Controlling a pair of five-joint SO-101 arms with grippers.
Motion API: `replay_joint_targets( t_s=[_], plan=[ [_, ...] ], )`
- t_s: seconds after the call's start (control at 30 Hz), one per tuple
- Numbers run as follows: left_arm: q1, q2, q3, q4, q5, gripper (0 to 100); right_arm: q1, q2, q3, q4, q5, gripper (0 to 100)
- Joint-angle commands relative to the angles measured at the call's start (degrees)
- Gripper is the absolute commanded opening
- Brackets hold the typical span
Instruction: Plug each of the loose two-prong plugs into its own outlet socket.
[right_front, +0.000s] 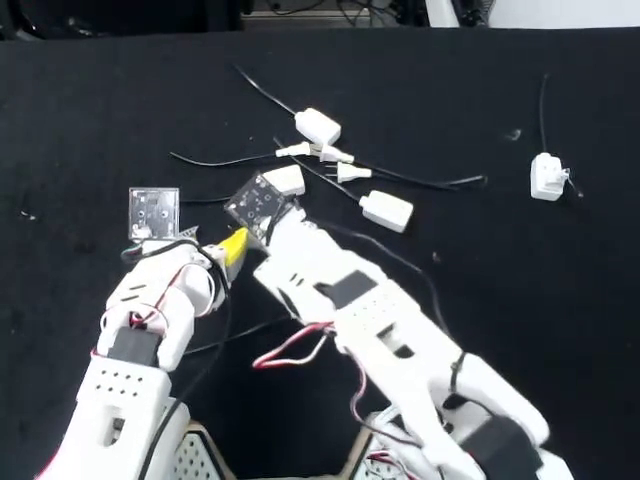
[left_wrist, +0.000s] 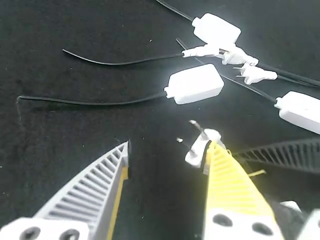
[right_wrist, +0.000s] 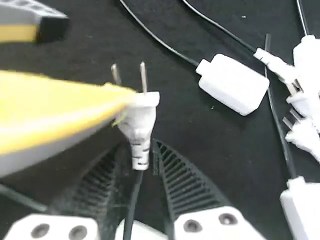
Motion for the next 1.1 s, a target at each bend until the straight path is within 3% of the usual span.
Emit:
replay_joint_targets(
  t_s=[0.0,0.3,0.57,1.07],
  plan=[
    [0.48,3.69,-2.24,-2.46,-0.7,25,-2.29,-6.02,0.84,0.53,-0.18,1.1],
    [0.13,4.75,-2.77,-1.76,-0.7,25,-2.11,-7.25,1.36,0.53,-0.18,1.1],
    [-5.41,4.75,-2.95,-2.11,-0.7,25,-2.29,-7.34,1.27,1.23,-0.18,1.1],
    [-5.14,4.84,-2.68,-2.2,-0.7,25,-2.55,-7.43,0.92,2.64,-0.53,1.1]
  ],
)
